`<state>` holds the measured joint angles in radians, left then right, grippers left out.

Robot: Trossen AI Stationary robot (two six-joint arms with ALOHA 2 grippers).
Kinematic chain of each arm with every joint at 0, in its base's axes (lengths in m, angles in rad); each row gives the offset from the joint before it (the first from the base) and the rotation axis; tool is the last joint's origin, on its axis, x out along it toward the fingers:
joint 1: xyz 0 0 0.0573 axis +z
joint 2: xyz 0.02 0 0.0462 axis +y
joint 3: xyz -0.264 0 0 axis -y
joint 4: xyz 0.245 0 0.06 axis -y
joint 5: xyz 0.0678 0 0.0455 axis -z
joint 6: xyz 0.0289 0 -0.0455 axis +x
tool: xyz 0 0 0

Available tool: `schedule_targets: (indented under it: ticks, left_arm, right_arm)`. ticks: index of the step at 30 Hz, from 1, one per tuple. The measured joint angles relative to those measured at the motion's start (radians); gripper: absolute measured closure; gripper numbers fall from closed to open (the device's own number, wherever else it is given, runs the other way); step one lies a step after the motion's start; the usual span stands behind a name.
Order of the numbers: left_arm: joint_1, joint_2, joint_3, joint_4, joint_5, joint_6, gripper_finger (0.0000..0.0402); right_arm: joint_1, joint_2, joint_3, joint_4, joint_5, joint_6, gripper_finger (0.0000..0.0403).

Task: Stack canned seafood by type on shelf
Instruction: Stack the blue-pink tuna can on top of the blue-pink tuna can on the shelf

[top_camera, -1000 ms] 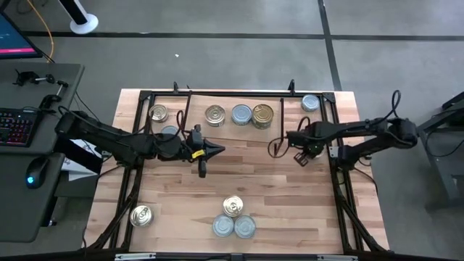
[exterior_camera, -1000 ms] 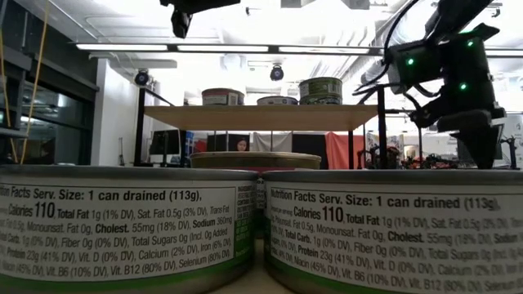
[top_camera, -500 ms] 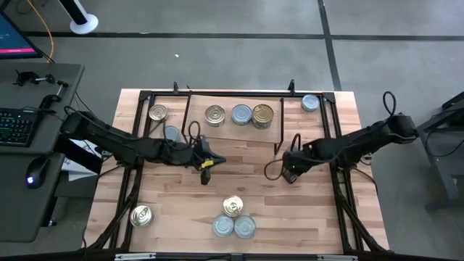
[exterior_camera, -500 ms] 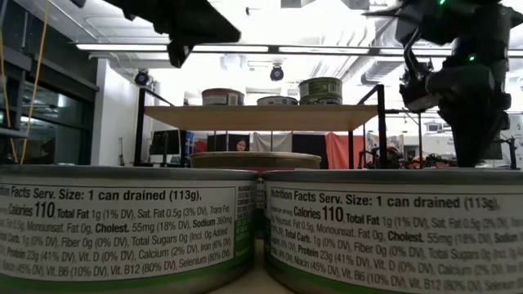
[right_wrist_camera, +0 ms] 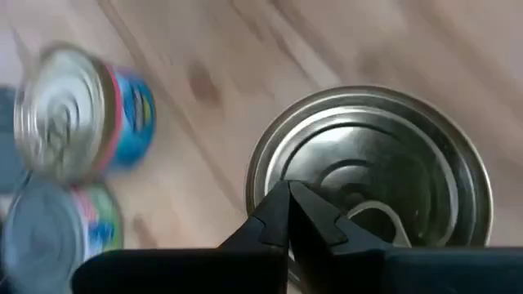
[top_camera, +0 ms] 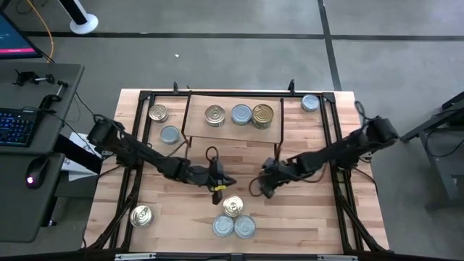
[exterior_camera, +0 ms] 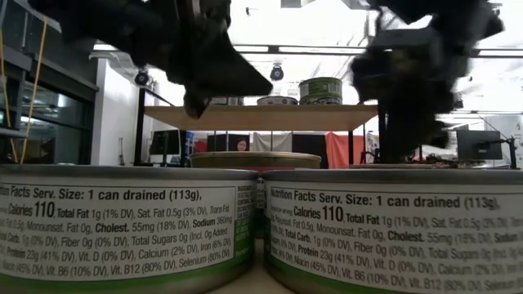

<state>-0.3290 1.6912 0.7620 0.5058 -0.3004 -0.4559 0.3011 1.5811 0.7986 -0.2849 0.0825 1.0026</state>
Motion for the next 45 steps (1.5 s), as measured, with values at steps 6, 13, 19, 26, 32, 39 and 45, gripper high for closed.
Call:
schedule_targets:
  ticks: [6,13,19,26,32,39,45]
  left_arm:
    - [0.008,0.048,0.0,-0.004,0.001,0.018,0.0401]
    - [0.058,0.048,0.001,0.066,0.001,0.164,0.0402]
    - [0.107,0.136,0.019,0.059,0.053,0.291,0.0402]
    - [0.119,0.239,0.116,0.061,0.057,0.44,0.0401]
    - [0.119,0.27,0.149,-0.014,0.082,0.586,0.0401]
    - [0.137,0.258,0.147,-0.028,0.082,0.567,0.0402]
    - [0.137,0.254,0.147,-0.054,0.087,0.554,0.0401]
  right_arm:
    - [-0.025,0.134,0.221,-0.021,0.003,-0.288,0.0403]
    - [-0.004,0.097,0.352,-0.219,0.005,-0.417,0.0403]
    - [0.032,-0.014,0.202,-0.298,0.026,-0.302,0.0403]
    - [0.015,-0.059,-0.042,-0.053,0.03,-0.149,0.0403]
    - [-0.017,-0.06,-0.09,0.048,0.032,-0.148,0.0403]
    - [-0.047,-0.054,-0.089,0.113,0.06,-0.175,0.0403]
    - [-0.059,-0.005,-0.088,0.163,0.074,-0.199,0.0403]
